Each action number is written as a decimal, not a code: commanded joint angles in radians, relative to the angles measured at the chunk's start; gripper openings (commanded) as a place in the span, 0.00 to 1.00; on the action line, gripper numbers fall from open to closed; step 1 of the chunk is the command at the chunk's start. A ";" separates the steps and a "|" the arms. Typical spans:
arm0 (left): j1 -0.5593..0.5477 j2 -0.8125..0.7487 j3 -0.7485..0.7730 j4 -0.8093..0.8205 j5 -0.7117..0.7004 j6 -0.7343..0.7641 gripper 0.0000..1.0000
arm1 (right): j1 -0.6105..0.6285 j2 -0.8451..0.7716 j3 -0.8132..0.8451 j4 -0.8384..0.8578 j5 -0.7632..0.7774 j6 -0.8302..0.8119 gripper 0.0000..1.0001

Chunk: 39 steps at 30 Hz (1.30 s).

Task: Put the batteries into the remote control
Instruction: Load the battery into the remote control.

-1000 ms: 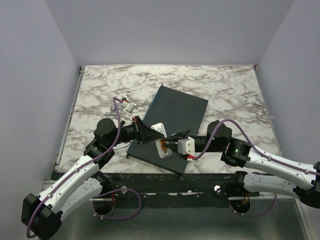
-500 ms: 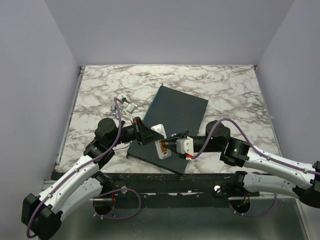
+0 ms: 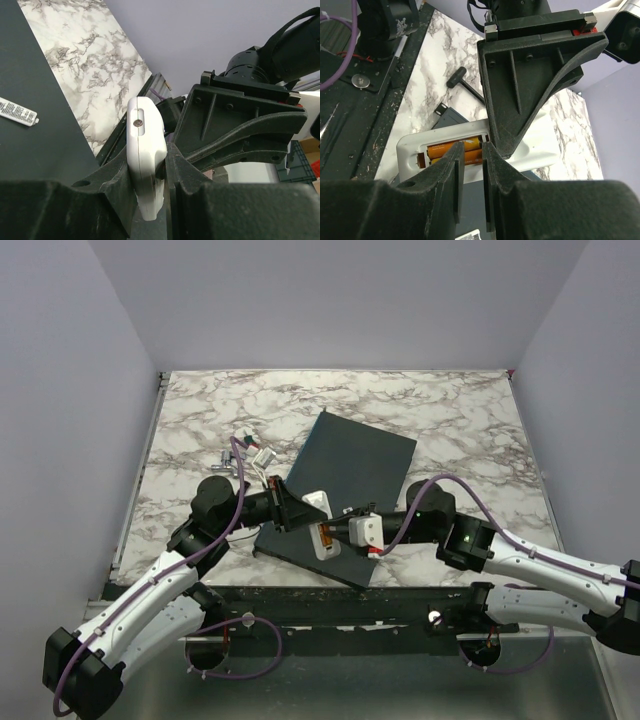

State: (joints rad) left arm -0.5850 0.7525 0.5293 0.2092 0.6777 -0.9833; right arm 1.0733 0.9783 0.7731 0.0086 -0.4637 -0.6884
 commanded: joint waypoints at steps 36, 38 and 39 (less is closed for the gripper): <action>0.000 -0.054 0.092 0.112 -0.024 -0.054 0.00 | -0.004 -0.067 -0.109 -0.066 0.007 0.021 0.14; 0.000 -0.050 0.083 0.061 -0.068 -0.018 0.00 | -0.004 -0.092 -0.122 0.038 -0.024 0.114 0.20; 0.005 -0.044 0.076 0.035 -0.095 -0.006 0.00 | -0.004 -0.109 -0.134 0.114 -0.026 0.186 0.23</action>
State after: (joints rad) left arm -0.5827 0.7372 0.5545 0.2264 0.6495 -1.0203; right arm 1.0740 0.8986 0.7013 0.0525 -0.4656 -0.7101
